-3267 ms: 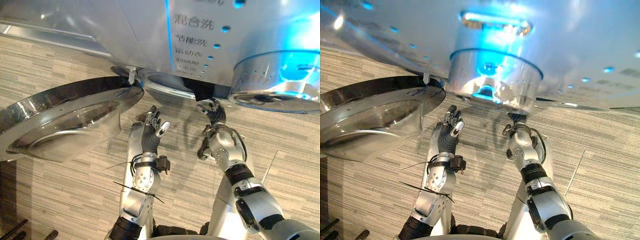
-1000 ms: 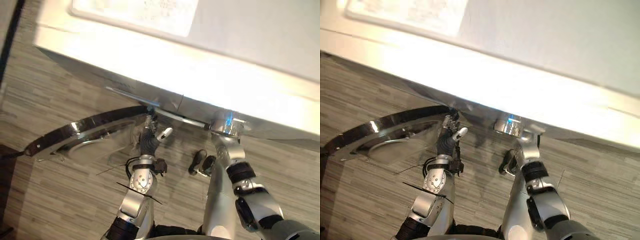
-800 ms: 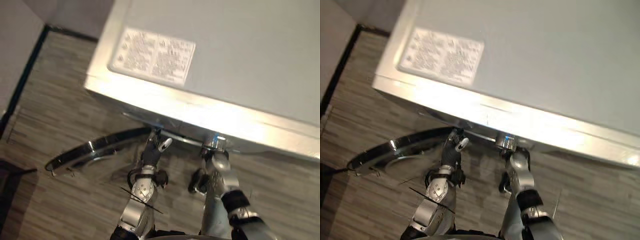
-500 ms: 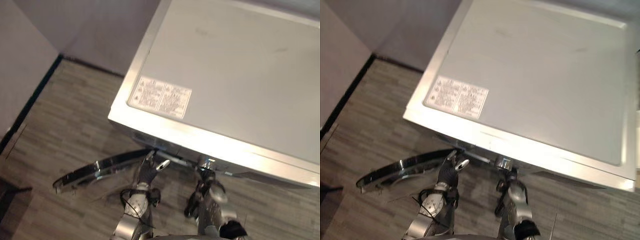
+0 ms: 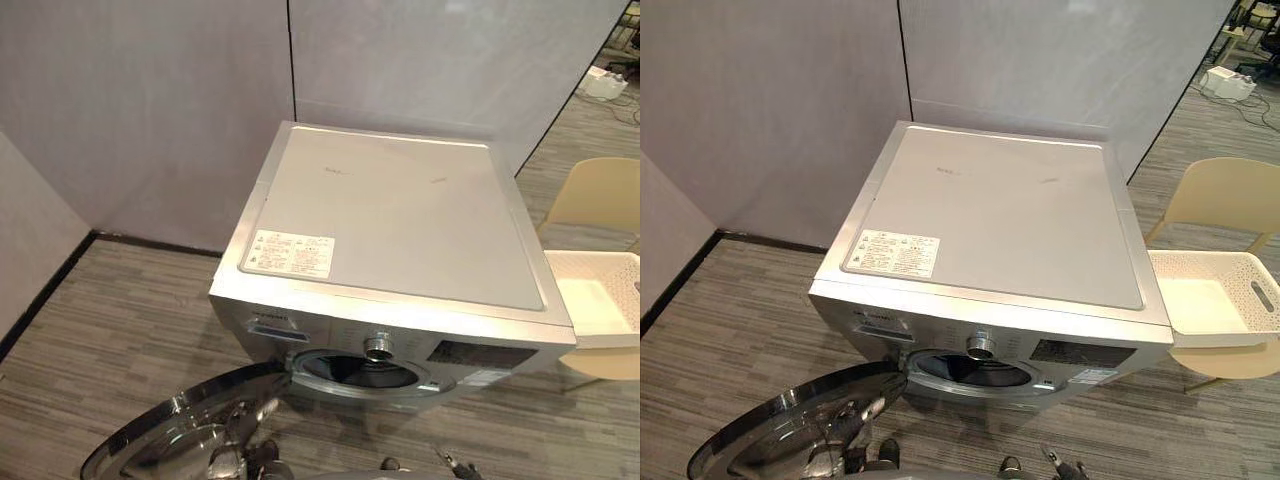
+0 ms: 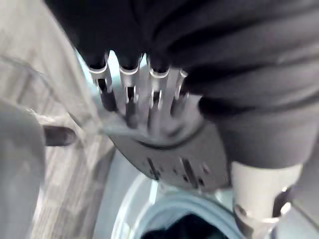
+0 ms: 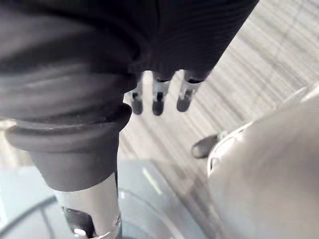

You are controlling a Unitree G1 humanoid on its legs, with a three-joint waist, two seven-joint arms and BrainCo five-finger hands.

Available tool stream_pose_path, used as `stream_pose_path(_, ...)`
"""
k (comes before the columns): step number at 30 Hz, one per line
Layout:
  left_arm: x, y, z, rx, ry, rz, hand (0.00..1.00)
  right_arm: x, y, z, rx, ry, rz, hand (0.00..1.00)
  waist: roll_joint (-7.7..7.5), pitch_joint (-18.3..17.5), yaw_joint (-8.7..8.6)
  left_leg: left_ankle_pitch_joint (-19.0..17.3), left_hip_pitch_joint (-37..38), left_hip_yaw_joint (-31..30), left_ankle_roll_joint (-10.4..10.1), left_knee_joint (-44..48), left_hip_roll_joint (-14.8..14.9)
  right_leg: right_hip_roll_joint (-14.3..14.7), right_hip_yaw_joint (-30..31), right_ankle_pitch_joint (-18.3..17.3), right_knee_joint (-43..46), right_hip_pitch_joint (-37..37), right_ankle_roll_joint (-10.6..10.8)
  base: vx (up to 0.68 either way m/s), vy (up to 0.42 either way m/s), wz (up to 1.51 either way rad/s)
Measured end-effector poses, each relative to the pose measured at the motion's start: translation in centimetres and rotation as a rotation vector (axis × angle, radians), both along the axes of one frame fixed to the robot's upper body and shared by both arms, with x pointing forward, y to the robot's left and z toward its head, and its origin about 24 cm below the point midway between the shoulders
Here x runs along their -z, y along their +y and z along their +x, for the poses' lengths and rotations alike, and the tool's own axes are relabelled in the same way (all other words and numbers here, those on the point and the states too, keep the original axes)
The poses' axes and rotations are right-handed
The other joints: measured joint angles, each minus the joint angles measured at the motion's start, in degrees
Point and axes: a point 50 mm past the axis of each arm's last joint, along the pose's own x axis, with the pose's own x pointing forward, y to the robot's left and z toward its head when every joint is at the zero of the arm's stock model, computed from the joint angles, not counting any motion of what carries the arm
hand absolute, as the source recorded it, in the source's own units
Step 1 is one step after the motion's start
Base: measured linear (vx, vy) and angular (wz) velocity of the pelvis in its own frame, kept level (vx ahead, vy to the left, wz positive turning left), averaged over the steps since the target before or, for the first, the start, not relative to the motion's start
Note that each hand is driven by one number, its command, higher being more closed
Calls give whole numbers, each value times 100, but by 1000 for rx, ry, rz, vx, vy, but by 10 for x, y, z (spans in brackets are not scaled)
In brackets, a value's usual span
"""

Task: Pick up the laundry basket with both hands and put the clothes into the washing machine.

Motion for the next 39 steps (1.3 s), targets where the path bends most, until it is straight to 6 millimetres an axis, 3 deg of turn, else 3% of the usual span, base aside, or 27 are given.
stream_pose_path(3, 4, 5, -11, -115, 35, -15, 0, 0, 1, -1, -15, 7, -2, 0, 32, 2, 58, -14, 6, -24, 5, 173, 6, 0, -44, 19, -24, 144, -9, -4, 2, 11)
stream_pose_path(6, 2, 2, -7, -147, 6, -30, 0, -3, 9, 25, -129, -41, -4, 0, 118, 53, 51, -182, -684, -233, 100, 1316, 7, -32, -395, -13, 140, 200, -4, -60, 3, 57)
stream_pose_path(8, 0, -2, -7, -152, -9, -38, 0, -8, 3, 44, -160, -80, -28, 0, 307, 81, 70, -122, -1113, -437, 52, 1630, 60, 29, -649, -145, 318, 64, -223, -198, 2, 80)
stream_pose_path(9, -1, -2, 1, -170, -25, -46, 0, -12, 6, 62, -161, -127, -29, 0, 244, 88, 72, -702, -1434, -228, 406, 2736, 227, -103, -934, -152, 513, -110, -238, -194, 47, 54)
stream_pose_path(10, -2, -4, 2, -189, -37, -55, 0, -15, 6, 72, -165, -153, -40, 0, 356, 79, 151, -953, -1660, -31, 546, 3803, 385, -104, -939, -147, 666, -202, -235, -98, 112, 33)
stream_pose_path(11, -1, -9, 2, -201, -36, -64, 0, -21, 6, 84, -171, -196, -54, 0, 458, 129, 262, -1040, -1675, 203, 562, 5191, 680, -94, -916, -151, 850, -188, -247, -72, 123, 14)
stream_pose_path(12, 1, -15, -6, -207, -12, -74, 0, -25, 2, 92, -173, -219, -67, 0, 643, 57, 231, -788, -1510, 302, 551, 5565, 863, -85, -986, -149, 992, -191, -243, -57, 136, 47)
stream_pose_path(13, 1, -20, -3, -192, -12, -85, 0, -27, 4, 99, -184, -237, -65, 0, 733, 45, 147, -784, -1510, 533, 552, 5344, 722, -102, -1094, -233, 1032, -226, -162, -75, 71, 65)
stream_pose_path(14, 0, -19, 0, -174, -21, -76, 0, -26, 7, 98, -186, -231, -51, 0, 602, 24, 125, -788, -1435, 552, 542, 4961, 603, -104, -1045, -335, 1019, -320, -141, -113, -38, 85)
stream_pose_path(15, -3, -5, 6, -168, -38, -40, 0, -20, 18, 92, -201, -201, -16, 0, 212, -47, 72, -930, -1100, 537, 578, 4358, 200, -111, -885, -236, 756, -394, -328, -201, -220, 92)
stream_pose_path(16, -4, -4, 13, -168, -44, -39, 0, -20, 19, 93, -194, -204, -10, 0, 262, 84, 38, -1159, -883, 637, 556, 5058, 571, 49, -964, 149, 501, -235, -625, -181, -191, 93)
stream_pose_path(17, -2, -7, 9, -168, -30, -38, 0, -20, 15, 92, -179, -196, -15, 0, 428, 36, 46, -973, -335, 580, 269, 4387, 836, 199, -1138, 242, 596, -336, -713, -168, -106, 75)
stream_pose_path(18, -2, -11, 10, -152, -29, -43, 0, -20, 12, 91, -176, -192, -20, 0, 497, 17, -29, -1049, -59, 489, -30, 3829, 862, 224, -1231, 233, 614, -389, -701, -98, 126, 70)
stream_pose_path(19, -4, -16, 18, -114, -47, -47, 0, -20, 5, 89, -172, -179, -36, 0, 574, 24, -147, -1413, 150, 393, -188, 3044, 677, 178, -1406, 280, 604, -490, -645, -180, 196, 85)
stream_pose_path(22, -15, -32, 45, 9, -127, -51, 0, -12, 1, 69, -124, -107, -20, 0, 508, 53, -136, -1758, 253, 99, -199, 1907, 418, -111, -1890, 427, 611, -698, -504, -220, 242, 86)
stream_pose_path(24, -18, -38, 51, 64, -154, -50, 0, -10, -3, 62, -91, -87, -20, 0, 430, 125, -125, -1776, 294, -14, -159, 1577, 195, -348, -2050, 537, 688, -704, -447, -213, 230, 67)
stream_pose_path(25, -18, -37, 49, 74, -157, -44, 0, -9, -3, 58, -80, -74, -17, 0, 356, 149, -108, -1756, 377, -28, -127, 1447, 71, -475, -2042, 567, 741, -698, -414, -262, 215, 25)
stream_pose_path(27, -12, -31, 33, 67, -112, -31, 0, -8, -4, 51, -71, -57, -17, 0, 232, 171, -113, -1599, 524, 2, 131, 1141, -307, -834, -1951, 679, 822, -717, -308, -275, 161, -1)
stream_pose_path(31, -2, -13, 11, 89, -5, 27, 0, -8, -3, 51, -70, -65, -19, 0, 11, 279, -113, -1340, 618, 235, 410, 775, -746, -1226, -1800, 822, 880, -936, -419, -236, 120, -17)
stream_pose_path(32, -2, -5, 9, 85, 5, 51, 0, -8, -1, 51, -71, -64, -15, 0, -39, 310, -113, -1301, 615, 306, 470, 847, -804, -1251, -1815, 724, 889, -941, -658, -154, 92, -31)
stream_pose_path(33, -1, 0, 2, 67, 26, 63, 0, -8, -2, 52, -71, -66, -17, 0, 10, 305, -105, -1263, 624, 429, 526, 860, -693, -1181, -1927, 219, 1015, -966, -967, -144, 58, -38)
stream_pose_path(34, 0, -1, 0, 56, 30, 59, 0, -9, -3, 54, -74, -72, -22, 0, 193, 300, -104, -1237, 635, 502, 563, 837, -547, -1176, -1902, 63, 1310, -1033, -952, -129, 28, -32)
stream_pose_path(35, 2, 1, -3, 37, 45, 56, 0, -10, -4, 54, -79, -76, -27, 0, 108, 290, -132, -1216, 635, 492, 555, 834, -445, -1229, -1585, 17, 2383, -1198, -912, -104, -1, -3)
stream_pose_path(36, 1, 8, -5, 3, 46, 64, 0, -7, 1, 47, -78, -60, -13, 0, 23, 288, -120, -1233, 624, 424, 578, 858, -417, -1169, -1195, -211, 3319, -1164, -661, -85, -7, 7)
stream_pose_path(37, 0, 13, -4, -15, 42, 72, 0, -6, 6, 42, -74, -49, 0, 0, -118, 244, -69, -1220, 620, 411, 552, 832, -420, -1000, -934, -508, 3468, -1055, -540, -49, -66, 6)
stream_pose_path(39, 0, 19, -6, -47, 46, 78, 0, -5, 9, 42, -86, -49, 10, 0, -231, 204, -88, -1146, 601, 367, 451, 744, -463, -759, -649, -611, 2954, -904, -420, -22, -58, -6)
